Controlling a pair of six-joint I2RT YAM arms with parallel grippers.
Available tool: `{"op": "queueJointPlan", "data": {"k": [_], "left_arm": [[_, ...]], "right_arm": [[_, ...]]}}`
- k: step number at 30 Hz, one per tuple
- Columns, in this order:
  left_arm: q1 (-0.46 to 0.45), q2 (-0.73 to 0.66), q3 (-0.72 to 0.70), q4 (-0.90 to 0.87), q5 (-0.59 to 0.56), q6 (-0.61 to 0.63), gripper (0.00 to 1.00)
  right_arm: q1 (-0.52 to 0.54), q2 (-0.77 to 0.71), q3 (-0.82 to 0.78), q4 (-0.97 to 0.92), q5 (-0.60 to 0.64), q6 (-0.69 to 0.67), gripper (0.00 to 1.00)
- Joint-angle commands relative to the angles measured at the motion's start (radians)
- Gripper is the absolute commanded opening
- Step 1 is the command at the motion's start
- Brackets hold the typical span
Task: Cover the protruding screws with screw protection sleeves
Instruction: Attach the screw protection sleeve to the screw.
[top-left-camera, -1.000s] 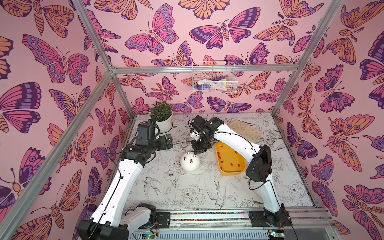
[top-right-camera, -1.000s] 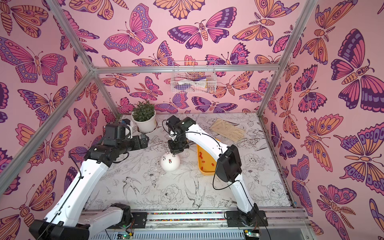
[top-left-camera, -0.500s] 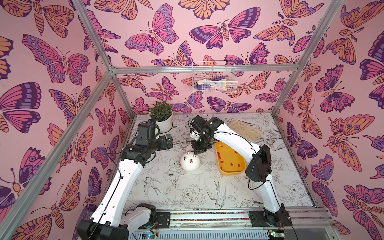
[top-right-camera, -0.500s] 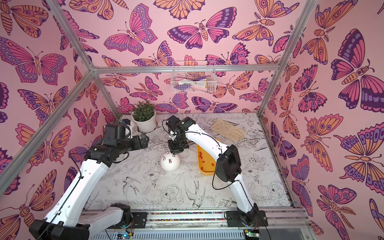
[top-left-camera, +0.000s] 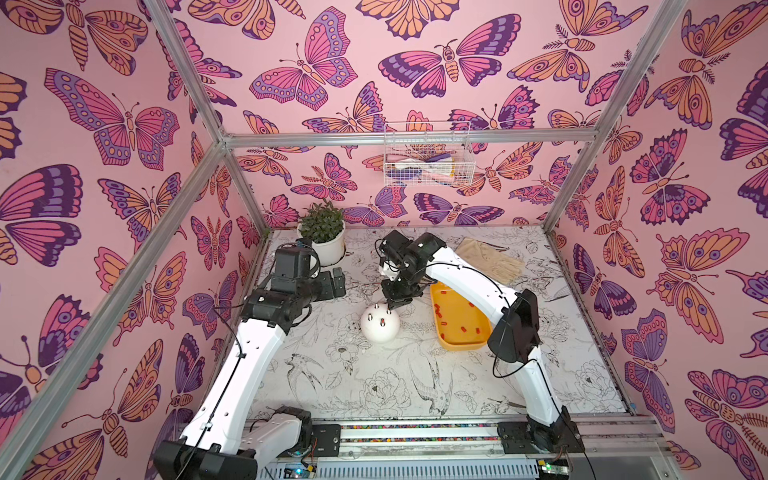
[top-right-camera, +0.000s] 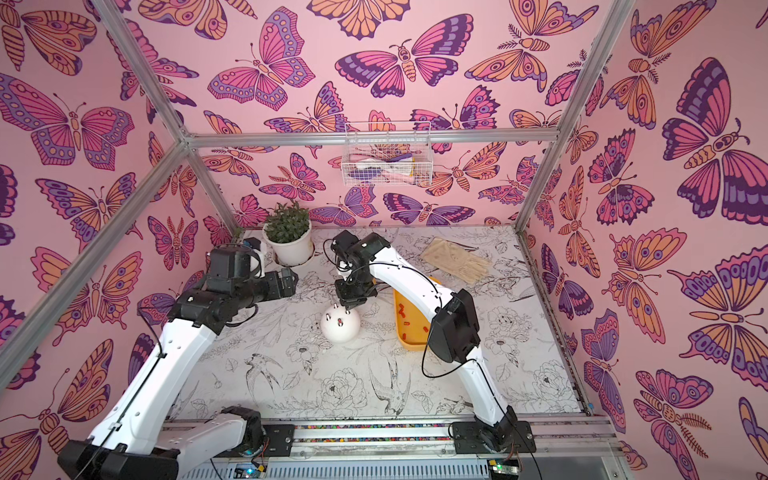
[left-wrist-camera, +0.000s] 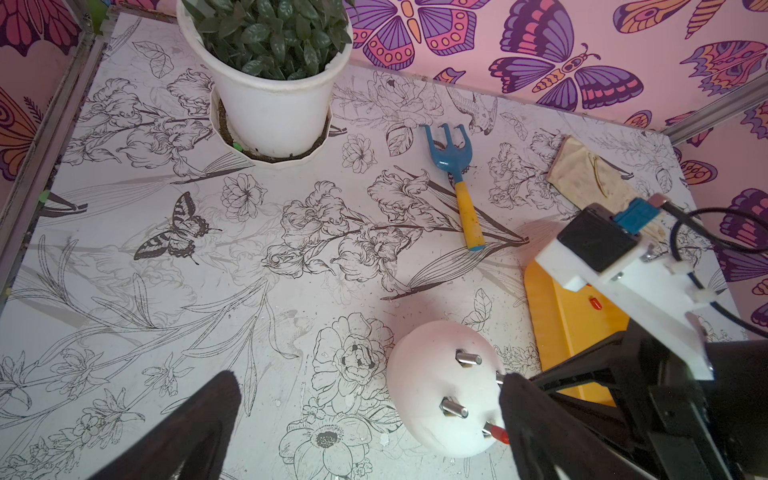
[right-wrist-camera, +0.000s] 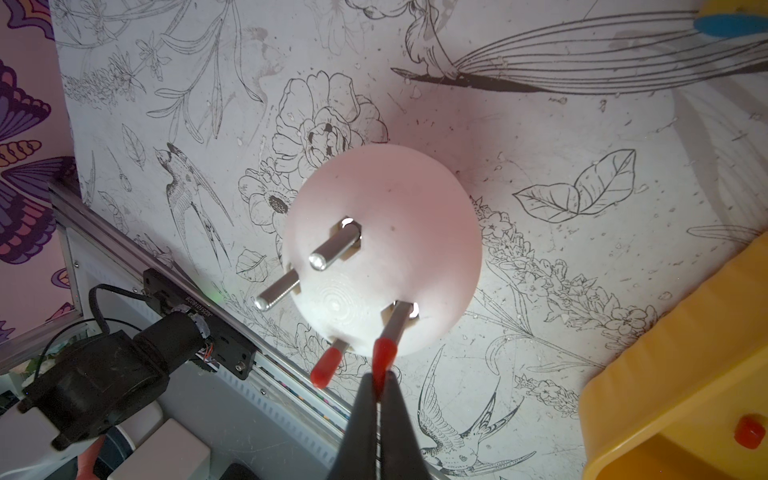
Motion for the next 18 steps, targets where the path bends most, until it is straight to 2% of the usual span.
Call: {"op": "queueJointPlan", "data": {"k": [1, 18], "left_arm": [[0.007, -0.014, -0.014, 0.004, 0.003, 0.017, 1.00], [0.009, -0.011, -0.016, 0.006, 0.007, 0.017, 1.00]], "right_arm": [[0.005, 0.035, 0.028, -0.013, -0.009, -0.020, 0.06], [0.004, 0.047, 0.041, -0.012, -0.019, -0.021, 0.07]]}}
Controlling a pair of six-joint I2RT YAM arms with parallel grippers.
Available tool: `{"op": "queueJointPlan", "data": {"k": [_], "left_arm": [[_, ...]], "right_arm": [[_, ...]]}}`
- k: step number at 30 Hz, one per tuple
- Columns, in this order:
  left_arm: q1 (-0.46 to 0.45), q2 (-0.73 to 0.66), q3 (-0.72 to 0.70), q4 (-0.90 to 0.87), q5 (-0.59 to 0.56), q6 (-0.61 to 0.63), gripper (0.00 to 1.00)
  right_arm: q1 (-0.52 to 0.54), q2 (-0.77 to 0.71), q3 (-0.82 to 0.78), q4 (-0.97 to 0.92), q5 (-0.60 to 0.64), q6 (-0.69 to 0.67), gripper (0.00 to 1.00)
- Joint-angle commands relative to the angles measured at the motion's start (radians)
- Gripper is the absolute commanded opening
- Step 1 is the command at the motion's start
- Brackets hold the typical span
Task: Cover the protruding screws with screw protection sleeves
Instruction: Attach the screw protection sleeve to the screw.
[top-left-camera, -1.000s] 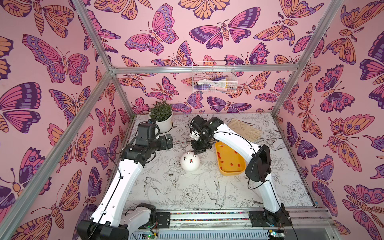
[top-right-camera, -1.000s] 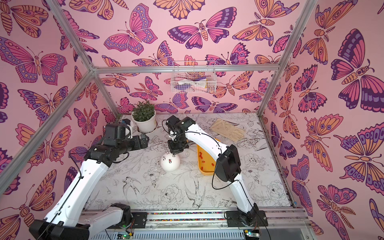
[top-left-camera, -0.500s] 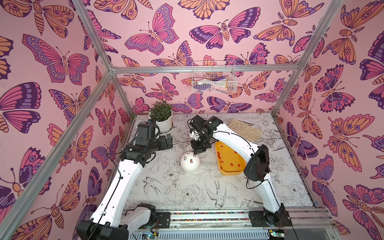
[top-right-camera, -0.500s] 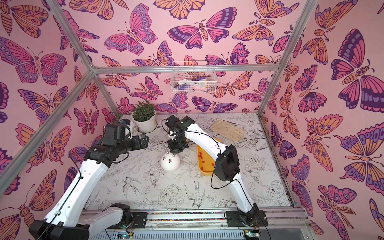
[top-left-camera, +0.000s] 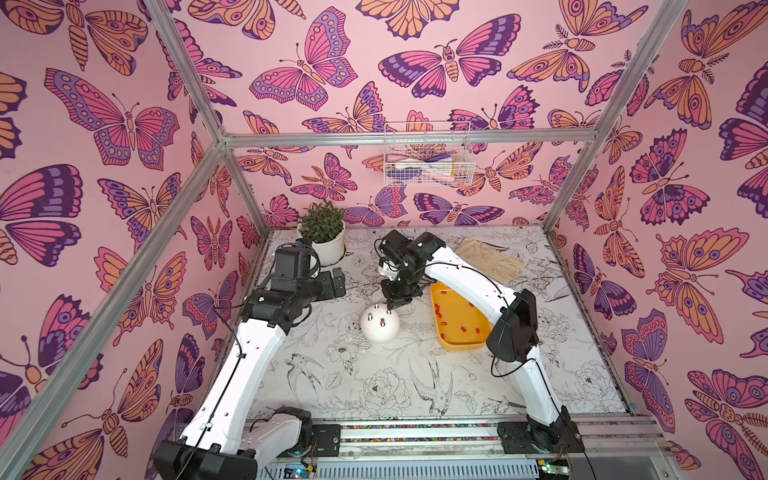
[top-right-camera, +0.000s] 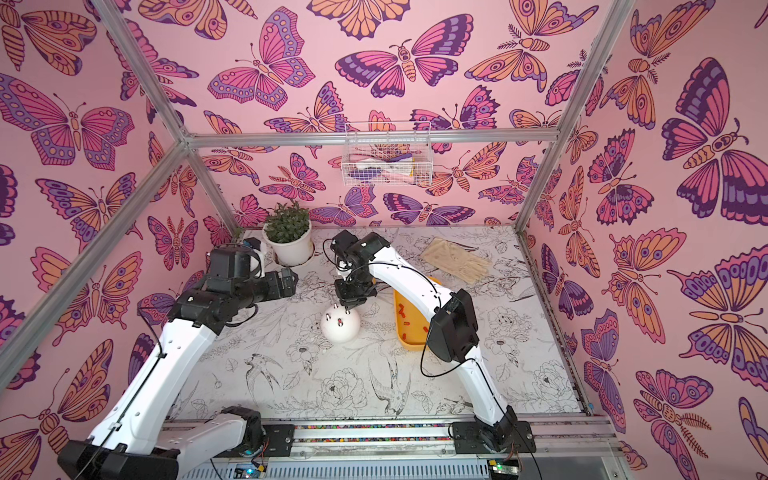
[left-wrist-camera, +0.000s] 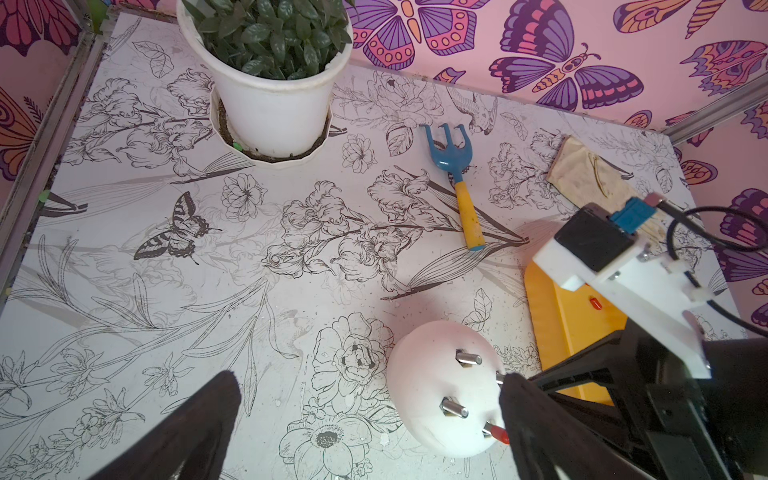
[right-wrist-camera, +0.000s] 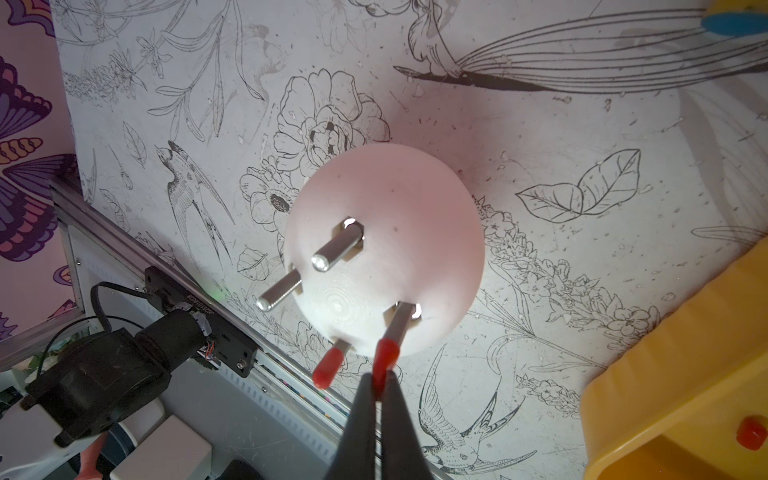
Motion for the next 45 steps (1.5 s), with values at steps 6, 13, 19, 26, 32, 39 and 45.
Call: {"op": "queueJointPlan", "data": {"k": [6, 13, 19, 26, 32, 39, 45], "left_arm": [[0.008, -0.010, -0.015, 0.006, 0.008, 0.017, 1.00], [0.009, -0.011, -0.015, 0.006, 0.008, 0.017, 1.00], [0.010, -0.013, -0.015, 0.006, 0.007, 0.017, 1.00], [0.011, -0.014, -0.015, 0.006, 0.008, 0.016, 1.00], [0.010, -0.015, -0.016, 0.006, 0.007, 0.016, 1.00], [0.011, -0.016, -0.015, 0.006, 0.010, 0.016, 1.00], [0.011, -0.016, -0.015, 0.006, 0.010, 0.016, 1.00]], "right_arm": [[0.002, 0.036, 0.022, 0.002, -0.015, -0.017, 0.09], [0.000, 0.037, 0.024, 0.004, -0.016, -0.016, 0.10], [-0.001, 0.039, 0.027, 0.004, -0.017, -0.016, 0.12], [-0.002, 0.038, 0.033, 0.000, -0.015, -0.017, 0.14], [-0.003, 0.036, 0.033, -0.001, -0.009, -0.020, 0.16], [-0.005, 0.033, 0.035, 0.001, -0.008, -0.020, 0.19], [-0.006, 0.028, 0.035, 0.000, -0.004, -0.022, 0.24]]}}
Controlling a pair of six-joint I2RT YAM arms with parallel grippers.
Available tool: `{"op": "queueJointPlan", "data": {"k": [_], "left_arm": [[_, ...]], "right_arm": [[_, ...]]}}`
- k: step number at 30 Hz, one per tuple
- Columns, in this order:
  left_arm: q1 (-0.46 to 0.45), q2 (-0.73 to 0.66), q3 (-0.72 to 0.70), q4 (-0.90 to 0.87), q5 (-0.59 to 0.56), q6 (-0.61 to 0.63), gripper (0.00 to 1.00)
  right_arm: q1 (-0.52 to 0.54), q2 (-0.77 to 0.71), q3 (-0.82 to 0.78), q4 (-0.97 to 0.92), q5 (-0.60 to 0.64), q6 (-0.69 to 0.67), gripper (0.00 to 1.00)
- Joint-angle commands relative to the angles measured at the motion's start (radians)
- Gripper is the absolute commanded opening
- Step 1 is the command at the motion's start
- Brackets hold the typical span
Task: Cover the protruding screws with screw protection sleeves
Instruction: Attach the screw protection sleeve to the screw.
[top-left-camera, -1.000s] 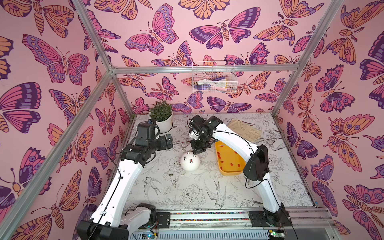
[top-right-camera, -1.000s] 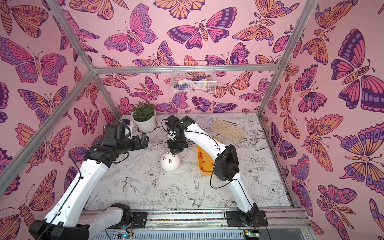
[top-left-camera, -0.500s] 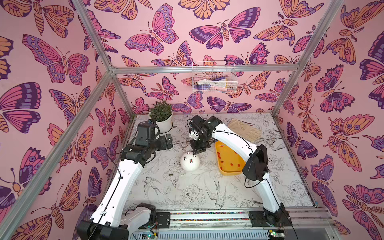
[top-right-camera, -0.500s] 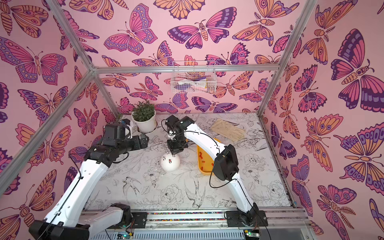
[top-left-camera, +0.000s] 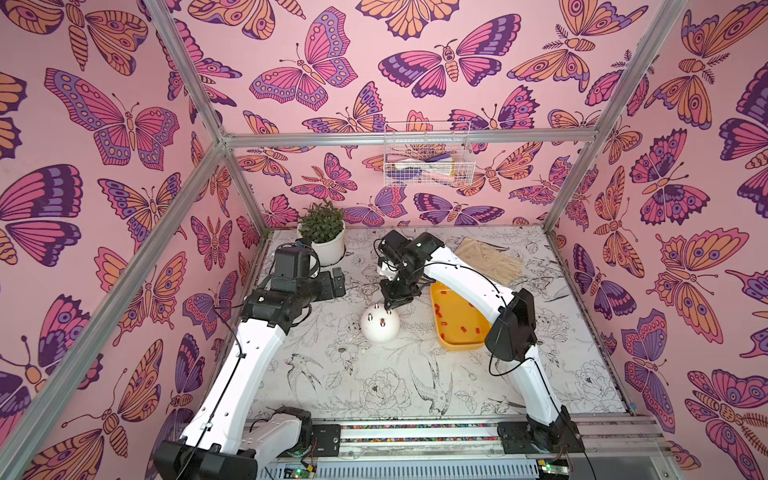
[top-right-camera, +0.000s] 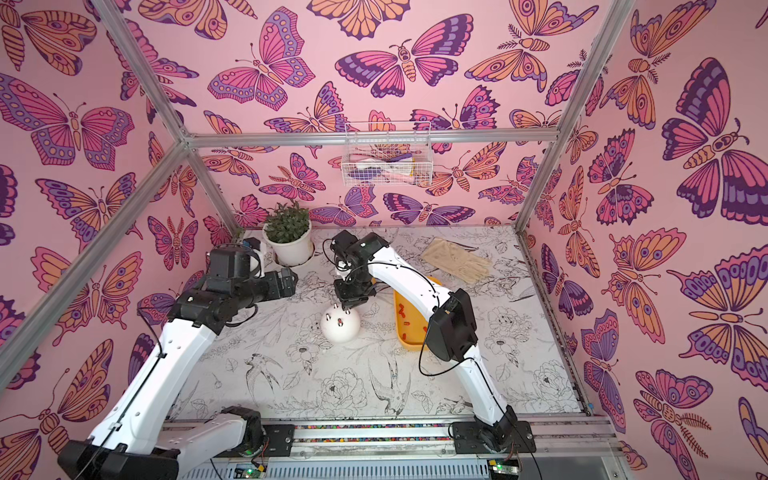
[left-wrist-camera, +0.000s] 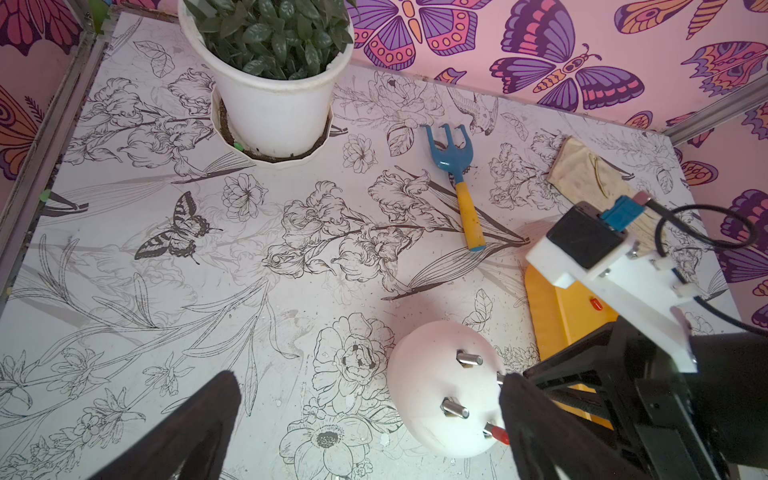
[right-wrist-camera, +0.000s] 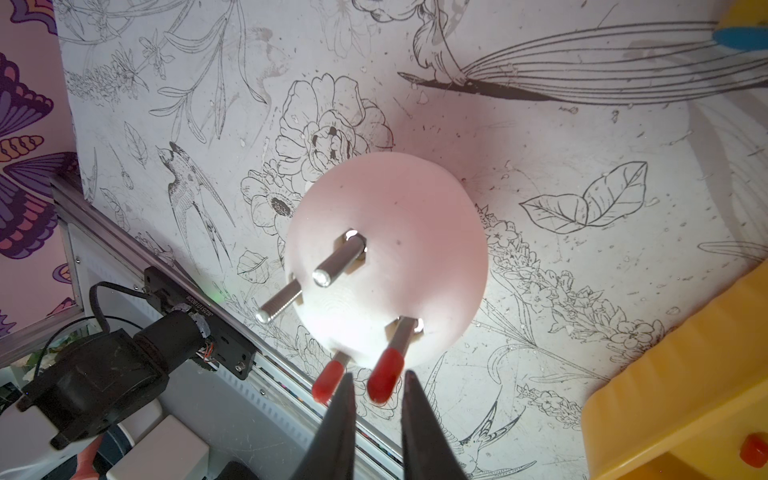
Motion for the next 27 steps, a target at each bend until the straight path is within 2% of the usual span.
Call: {"op": "queueJointPlan", "data": {"k": [1, 20, 27], "left_arm": [[0.009, -0.016, -0.015, 0.006, 0.010, 0.016, 1.00], [0.015, -0.013, -0.018, 0.011, 0.013, 0.007, 1.00], [0.015, -0.001, -0.011, 0.010, 0.022, -0.004, 1.00]], "right_arm": [[-0.003, 0.013, 0.025, -0.008, 0.001, -0.008, 0.25], [-0.012, -0.058, 0.013, -0.003, 0.032, -0.016, 0.32], [-0.014, -0.152, -0.083, 0.048, 0.053, -0.023, 0.32]]}}
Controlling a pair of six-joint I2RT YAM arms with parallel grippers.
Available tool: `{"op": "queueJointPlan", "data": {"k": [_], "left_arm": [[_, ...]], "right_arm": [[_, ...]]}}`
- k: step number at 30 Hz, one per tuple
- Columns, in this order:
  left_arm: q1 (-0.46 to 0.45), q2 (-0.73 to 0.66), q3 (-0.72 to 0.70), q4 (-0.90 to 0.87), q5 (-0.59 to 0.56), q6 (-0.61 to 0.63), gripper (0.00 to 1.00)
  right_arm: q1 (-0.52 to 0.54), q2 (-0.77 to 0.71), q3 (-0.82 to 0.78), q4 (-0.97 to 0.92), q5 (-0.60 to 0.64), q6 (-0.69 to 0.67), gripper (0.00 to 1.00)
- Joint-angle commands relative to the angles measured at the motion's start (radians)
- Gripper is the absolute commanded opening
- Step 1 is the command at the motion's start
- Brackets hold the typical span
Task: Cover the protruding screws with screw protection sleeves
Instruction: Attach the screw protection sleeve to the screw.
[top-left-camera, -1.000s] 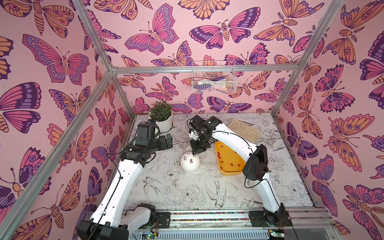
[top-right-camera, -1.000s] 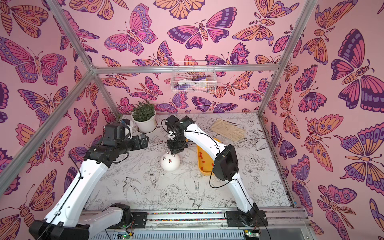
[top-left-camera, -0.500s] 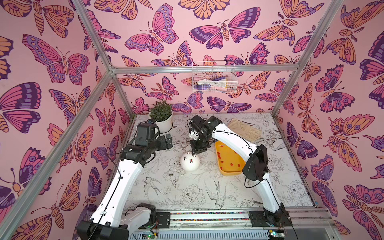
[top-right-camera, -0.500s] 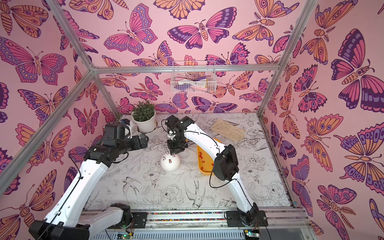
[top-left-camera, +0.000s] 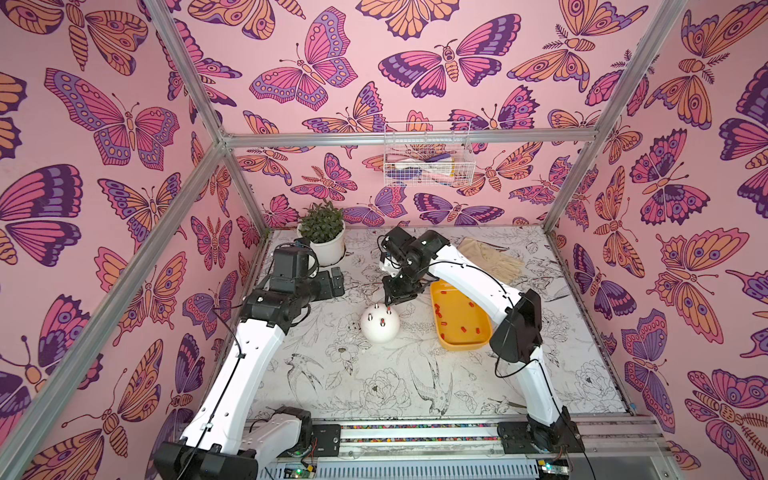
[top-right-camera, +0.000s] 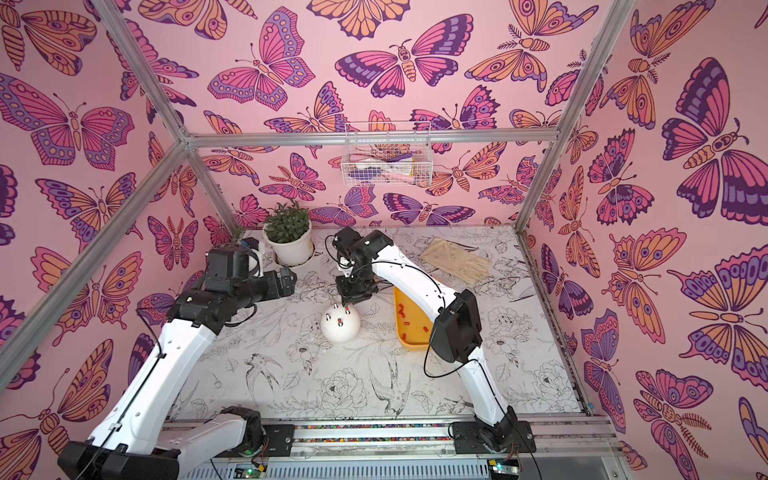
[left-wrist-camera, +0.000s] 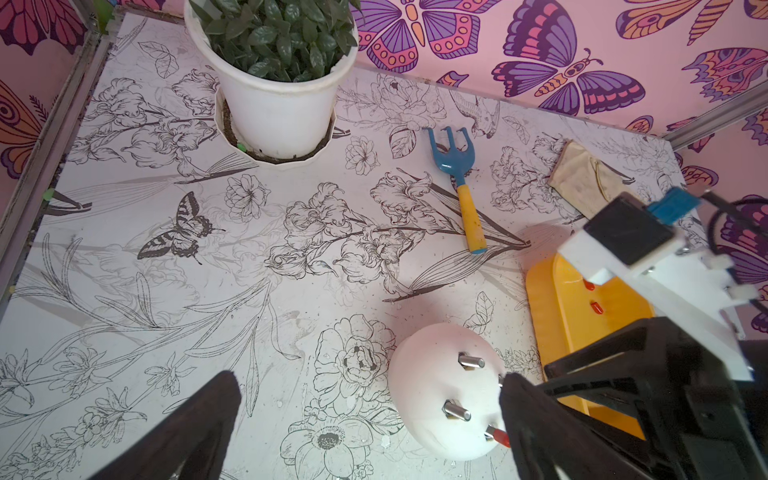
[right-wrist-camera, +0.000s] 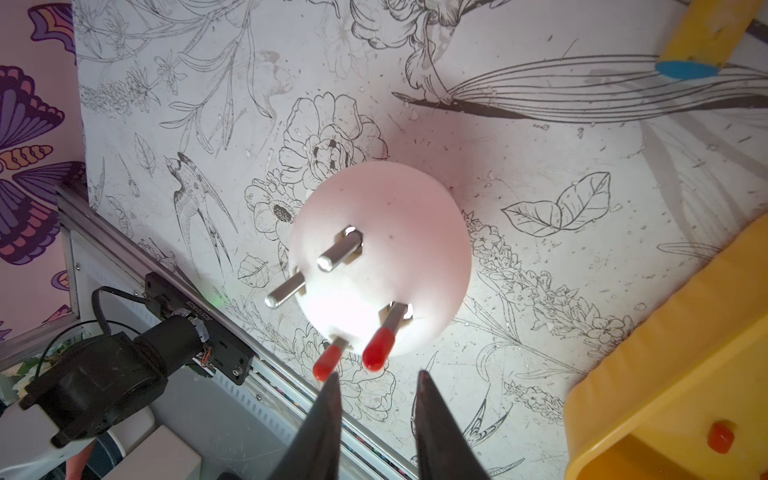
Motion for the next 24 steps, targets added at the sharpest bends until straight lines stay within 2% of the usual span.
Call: {"op": "queueJointPlan", "data": {"k": [1, 6, 12, 22, 24], "left_arm": [[0.005, 0.003, -0.009, 0.008, 0.022, -0.006, 1.00], [0.005, 0.007, 0.004, 0.003, 0.048, -0.019, 0.99], [0.005, -0.005, -0.007, -0.007, 0.087, -0.053, 0.92], [-0.014, -0.043, -0.072, -0.010, 0.126, -0.136, 0.62], [-0.022, -0.042, -0.082, -0.008, 0.119, -0.141, 0.59]], "right_arm": [[-0.007, -0.091, -0.057, 0.035, 0.022, -0.014, 0.31], [-0.010, -0.159, -0.152, 0.102, 0.037, -0.003, 0.28], [-0.023, -0.250, -0.296, 0.209, 0.054, 0.033, 0.20], [-0.033, -0.403, -0.555, 0.423, 0.050, 0.072, 0.16], [-0.033, -0.421, -0.588, 0.446, 0.048, 0.076, 0.15]]}}
